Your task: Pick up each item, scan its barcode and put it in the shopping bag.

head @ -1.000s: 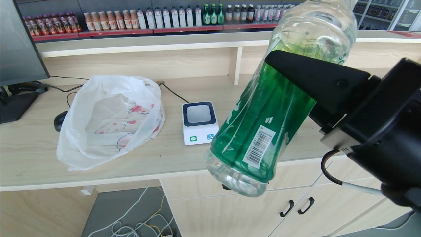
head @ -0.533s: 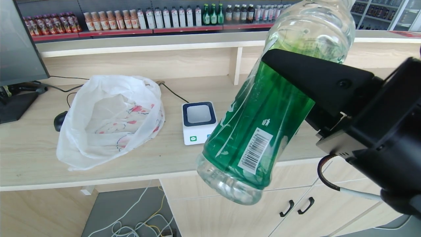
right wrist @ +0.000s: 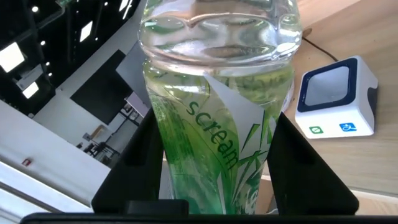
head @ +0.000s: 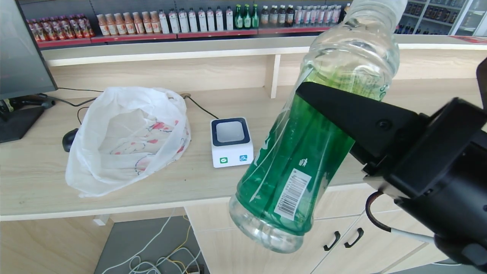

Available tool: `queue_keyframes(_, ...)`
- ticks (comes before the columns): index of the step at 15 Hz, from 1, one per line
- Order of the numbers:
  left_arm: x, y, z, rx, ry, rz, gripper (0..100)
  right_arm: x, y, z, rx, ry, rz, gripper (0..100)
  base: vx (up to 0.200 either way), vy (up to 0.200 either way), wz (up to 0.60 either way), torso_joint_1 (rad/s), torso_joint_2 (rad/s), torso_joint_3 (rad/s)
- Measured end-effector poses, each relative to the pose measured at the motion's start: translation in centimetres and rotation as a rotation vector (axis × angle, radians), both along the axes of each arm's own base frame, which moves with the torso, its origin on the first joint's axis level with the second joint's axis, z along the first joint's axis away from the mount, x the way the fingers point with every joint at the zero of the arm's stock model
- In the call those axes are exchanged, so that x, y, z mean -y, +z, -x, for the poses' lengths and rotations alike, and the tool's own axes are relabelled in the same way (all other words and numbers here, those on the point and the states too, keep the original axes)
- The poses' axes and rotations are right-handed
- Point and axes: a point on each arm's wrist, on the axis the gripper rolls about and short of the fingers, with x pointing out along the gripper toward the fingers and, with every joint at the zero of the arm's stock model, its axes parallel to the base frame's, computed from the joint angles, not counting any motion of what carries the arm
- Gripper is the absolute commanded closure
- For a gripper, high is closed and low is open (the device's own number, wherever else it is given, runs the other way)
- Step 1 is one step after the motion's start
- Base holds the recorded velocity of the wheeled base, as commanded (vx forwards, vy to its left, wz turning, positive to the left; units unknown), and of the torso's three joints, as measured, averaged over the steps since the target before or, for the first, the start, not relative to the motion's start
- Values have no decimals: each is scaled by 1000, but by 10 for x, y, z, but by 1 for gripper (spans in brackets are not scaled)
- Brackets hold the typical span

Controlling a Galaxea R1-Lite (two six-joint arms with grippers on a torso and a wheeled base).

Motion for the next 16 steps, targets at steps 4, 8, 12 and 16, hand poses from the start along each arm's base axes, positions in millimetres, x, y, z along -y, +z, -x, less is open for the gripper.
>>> queue_keyframes(4,0,0,0,0,1,0,0,2,-20,1,14,6,114,100,0,0,0,0,0,0)
queue_keyframes(8,0,0,0,0,0,-1,0,6,-42,-7,91,-43,305,100,0,0,0,0,0,0)
queue_keyframes(12,0,0,0,0,0,-1,0,16,-46,-19,238,-171,477,100,0,0,0,0,0,0)
queue_keyframes(16,0,0,0,0,0,0,0,20,-47,-28,405,-302,499,100,0,0,0,0,0,0)
